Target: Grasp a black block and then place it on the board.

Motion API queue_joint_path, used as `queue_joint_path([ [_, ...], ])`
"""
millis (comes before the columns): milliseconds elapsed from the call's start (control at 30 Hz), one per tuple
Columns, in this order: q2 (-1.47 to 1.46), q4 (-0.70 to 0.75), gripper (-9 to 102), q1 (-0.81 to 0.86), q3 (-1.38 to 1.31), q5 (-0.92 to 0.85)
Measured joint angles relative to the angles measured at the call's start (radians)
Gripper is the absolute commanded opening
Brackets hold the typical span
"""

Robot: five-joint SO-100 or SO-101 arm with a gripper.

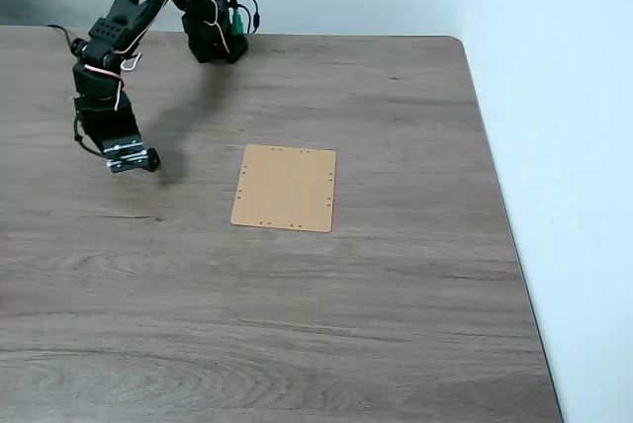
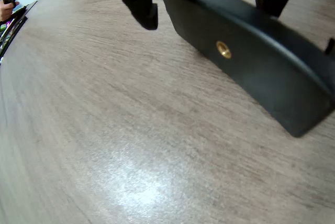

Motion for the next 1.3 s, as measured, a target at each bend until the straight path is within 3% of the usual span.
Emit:
queue_joint_path([
  [133,-0.026,0.000,20,-0.003,-0.003,0.015],
  [233,-0.040,-0.014,7,0.000,-0.012,0.018],
  [367,-0.052,-0.023,0,0.011,-0.012,0.035],
  [867,-0.026,-0.023,0,0.000,0.028,0.120],
  [1100,0.155,0.115,0,-0.140,0.048,0.420],
  [1300,0.267,0.172,0,-0.353,0.064,0.805],
])
